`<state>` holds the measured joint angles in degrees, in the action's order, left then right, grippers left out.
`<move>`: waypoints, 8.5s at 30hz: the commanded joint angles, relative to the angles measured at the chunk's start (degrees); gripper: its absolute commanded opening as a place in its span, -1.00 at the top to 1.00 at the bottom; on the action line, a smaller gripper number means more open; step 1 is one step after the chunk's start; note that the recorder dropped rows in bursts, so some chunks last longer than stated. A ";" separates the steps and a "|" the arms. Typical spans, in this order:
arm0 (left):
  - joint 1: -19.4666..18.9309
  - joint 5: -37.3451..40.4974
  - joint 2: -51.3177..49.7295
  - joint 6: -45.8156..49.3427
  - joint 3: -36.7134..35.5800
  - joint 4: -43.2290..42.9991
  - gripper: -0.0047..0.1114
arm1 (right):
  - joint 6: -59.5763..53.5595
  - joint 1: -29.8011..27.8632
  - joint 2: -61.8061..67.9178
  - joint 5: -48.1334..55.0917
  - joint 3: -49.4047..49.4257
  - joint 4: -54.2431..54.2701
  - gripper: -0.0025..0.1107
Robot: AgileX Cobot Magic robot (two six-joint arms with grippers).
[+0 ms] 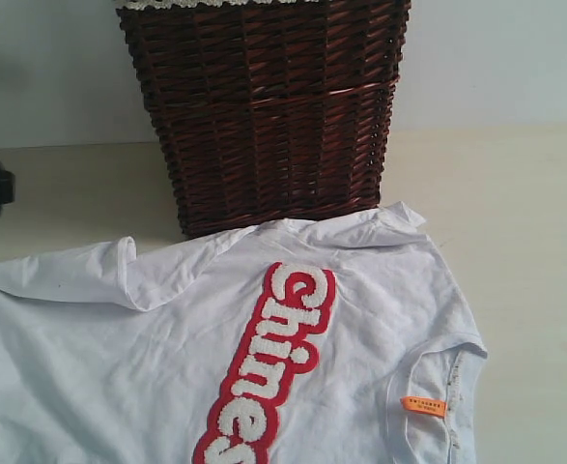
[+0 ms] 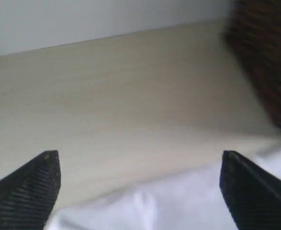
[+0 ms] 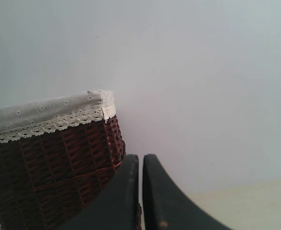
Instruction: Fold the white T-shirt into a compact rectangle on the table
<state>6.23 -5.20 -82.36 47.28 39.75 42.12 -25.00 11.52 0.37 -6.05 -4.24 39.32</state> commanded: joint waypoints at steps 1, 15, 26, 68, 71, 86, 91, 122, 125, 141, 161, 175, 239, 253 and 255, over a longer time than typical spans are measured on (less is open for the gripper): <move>8.53 24.50 -0.57 7.28 4.17 -15.96 -0.56 | -0.32 -0.38 -0.37 -0.10 0.50 -0.42 0.88; 27.37 33.61 -12.30 42.82 2.48 5.44 0.61 | -0.32 -0.38 -0.37 -0.10 0.50 -0.42 0.88; 27.65 31.21 -15.11 70.05 2.48 24.42 0.92 | -0.32 -0.38 -0.37 -0.09 0.50 -0.56 0.88; 42.15 40.03 -35.59 58.84 23.49 11.09 0.92 | -0.32 -0.38 -0.37 -0.09 0.50 -0.46 0.88; 46.01 35.06 -37.03 61.34 23.62 11.09 0.92 | -0.32 -0.38 -0.37 -0.09 0.50 -0.46 0.88; 43.40 34.75 -31.43 44.10 36.23 16.12 0.92 | -0.32 -0.38 -0.37 -0.09 0.50 -0.46 0.88; 32.05 45.13 -26.58 38.23 35.99 7.99 0.92 | -0.32 -0.38 -0.37 -0.09 0.50 -0.46 0.88; 18.74 59.74 -30.96 72.35 32.87 -12.76 0.21 | -0.32 -0.38 -0.37 -0.09 0.50 -0.46 0.88; 18.74 59.72 -30.96 72.73 32.87 -13.48 0.19 | -0.32 -0.38 -0.37 -0.09 0.50 -0.46 0.88; 19.03 49.53 -32.13 62.41 32.87 -15.85 0.91 | -0.32 -0.38 -0.37 -0.09 0.50 -0.46 0.88; 15.74 33.19 -29.19 -10.06 32.87 -58.63 0.92 | -0.32 -0.38 -0.37 -0.09 0.50 -0.46 0.88; 15.87 21.49 -29.38 -21.80 32.87 -68.44 -0.06 | -0.32 -0.38 -0.37 -0.09 0.50 -0.46 0.88; 5.75 44.18 -16.16 67.17 -16.86 -25.40 0.92 | -0.32 -0.38 -0.37 -0.09 0.50 -0.46 0.88; 5.75 52.01 -5.99 63.29 -11.26 -21.75 0.92 | -0.32 -0.38 -0.37 -0.09 0.50 -0.46 0.88; 5.75 60.81 -3.79 63.29 -7.98 -20.18 0.92 | -0.32 -0.38 -0.37 -0.09 0.50 -0.46 0.88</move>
<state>11.77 48.33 -88.10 110.87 29.28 20.55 -25.00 11.52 0.37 -6.05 -4.24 39.32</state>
